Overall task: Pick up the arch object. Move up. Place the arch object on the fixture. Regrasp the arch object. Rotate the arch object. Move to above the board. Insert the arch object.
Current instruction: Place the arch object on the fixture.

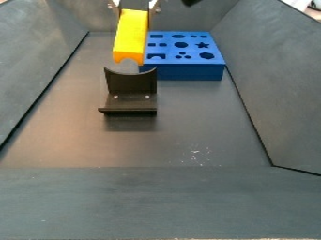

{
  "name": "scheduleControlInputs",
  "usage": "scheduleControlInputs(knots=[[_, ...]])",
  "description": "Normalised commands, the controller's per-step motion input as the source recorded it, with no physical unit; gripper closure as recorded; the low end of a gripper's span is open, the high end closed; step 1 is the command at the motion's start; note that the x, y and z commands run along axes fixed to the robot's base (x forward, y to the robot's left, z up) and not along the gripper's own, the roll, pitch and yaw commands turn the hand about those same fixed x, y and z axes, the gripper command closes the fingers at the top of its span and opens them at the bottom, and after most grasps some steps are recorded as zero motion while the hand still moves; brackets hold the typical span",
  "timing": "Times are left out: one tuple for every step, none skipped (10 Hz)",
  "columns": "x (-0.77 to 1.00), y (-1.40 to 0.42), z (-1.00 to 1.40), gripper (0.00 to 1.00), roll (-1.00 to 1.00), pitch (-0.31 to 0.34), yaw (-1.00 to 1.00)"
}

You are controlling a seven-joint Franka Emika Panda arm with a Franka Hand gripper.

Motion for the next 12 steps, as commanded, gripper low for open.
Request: scheduleControlInputs(knots=[[0.24, 0.05, -0.02, 1.0, -1.0, 0.066, -0.05], [0.2, 0.05, -0.02, 1.0, -1.0, 0.084, -0.06], [0.18, 0.05, -0.02, 1.0, -0.94, 0.089, -0.07], [0.13, 0.05, -0.02, 1.0, -0.72, 0.087, -0.08], [0.1, 0.05, -0.02, 1.0, -0.56, 0.082, -0.09], [0.07, 0.05, -0.02, 1.0, -0.34, 0.066, -0.1], [0.07, 0.03, -0.01, 1.0, -0.22, 0.053, -0.09], [0.13, 0.13, -1.0, 1.0, -1.0, 0.25, 0.02], [0.13, 0.14, -1.0, 1.0, -1.0, 0.246, 0.02], [0.15, 0.14, -1.0, 1.0, -1.0, 0.286, -0.06], [0.17, 0.13, -1.0, 1.0, -0.89, 0.281, -0.11], [0.19, 0.13, -1.0, 1.0, -0.68, 0.235, -0.18]])
